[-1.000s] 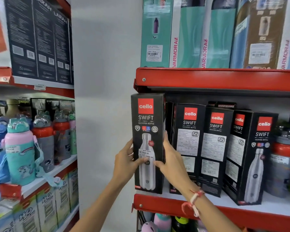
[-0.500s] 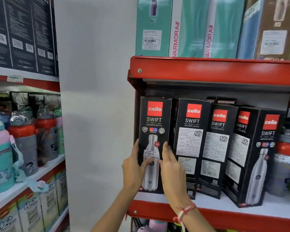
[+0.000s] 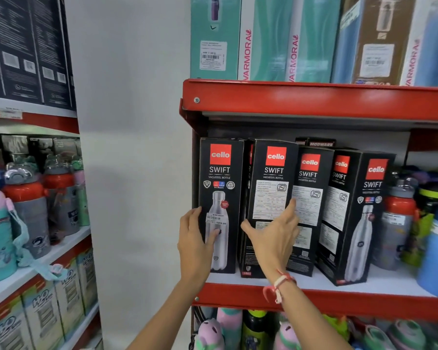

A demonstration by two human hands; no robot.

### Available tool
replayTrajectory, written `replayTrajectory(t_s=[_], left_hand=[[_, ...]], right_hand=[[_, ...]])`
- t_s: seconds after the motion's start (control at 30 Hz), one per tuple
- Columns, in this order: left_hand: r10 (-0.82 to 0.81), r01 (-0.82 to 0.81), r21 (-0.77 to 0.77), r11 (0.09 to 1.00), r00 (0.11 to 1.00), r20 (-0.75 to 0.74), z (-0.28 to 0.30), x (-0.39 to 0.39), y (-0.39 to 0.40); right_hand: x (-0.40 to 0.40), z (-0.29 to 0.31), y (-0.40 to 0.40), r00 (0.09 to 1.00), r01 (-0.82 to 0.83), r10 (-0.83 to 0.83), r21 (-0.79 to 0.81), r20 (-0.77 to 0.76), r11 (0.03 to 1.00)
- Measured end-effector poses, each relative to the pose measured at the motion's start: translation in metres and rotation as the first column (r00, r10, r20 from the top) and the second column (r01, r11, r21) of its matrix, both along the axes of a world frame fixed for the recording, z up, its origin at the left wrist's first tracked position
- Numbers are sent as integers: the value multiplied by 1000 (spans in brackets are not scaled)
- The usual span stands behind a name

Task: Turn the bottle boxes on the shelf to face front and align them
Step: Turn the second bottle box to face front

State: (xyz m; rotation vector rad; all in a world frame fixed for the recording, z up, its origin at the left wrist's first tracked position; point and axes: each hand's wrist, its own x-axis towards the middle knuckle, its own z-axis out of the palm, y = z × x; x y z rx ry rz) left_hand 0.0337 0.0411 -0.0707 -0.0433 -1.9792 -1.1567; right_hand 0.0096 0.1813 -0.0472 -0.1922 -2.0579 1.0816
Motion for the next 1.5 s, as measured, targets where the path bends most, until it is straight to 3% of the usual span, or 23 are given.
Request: replayTrajectory(t_s=[0.07, 0.17, 0.4, 0.53, 0.6, 0.77, 0.93, 1.23, 1.5], left_hand=[[-13, 13, 1, 1000, 999, -43, 4, 8, 9], [-158, 158, 28, 987, 987, -26, 14, 16, 24], [-441, 431, 97, 897, 886, 145, 39, 29, 53], [-654, 649, 104, 753, 723, 222, 49, 37, 55], [-669, 665, 98, 740, 715, 203, 51, 39, 55], [-511, 511, 25, 859, 856, 83, 46, 39, 67], [-414, 414, 14, 910, 907, 79, 43, 22, 73], [-86, 91, -44, 995, 991, 100, 32, -14, 92], [207, -147, -280, 949, 959, 196, 39, -22, 99]], right_hand=[[7, -1, 7, 999, -41, 41, -11, -24, 999], [27, -5, 24, 988, -129, 128, 3, -87, 992], [67, 10, 74, 928, -328, 325, 14, -181, 945], [76, 16, 106, 848, -525, 518, -37, -111, 850], [73, 21, 120, 754, -656, 654, -42, -56, 753], [50, 46, 131, 549, -832, 826, -14, 126, 555], [30, 56, 119, 536, -844, 834, 37, 132, 536], [-12, 26, 104, 690, -723, 722, 43, 47, 689], [-25, 17, 94, 853, -515, 520, 88, -42, 853]])
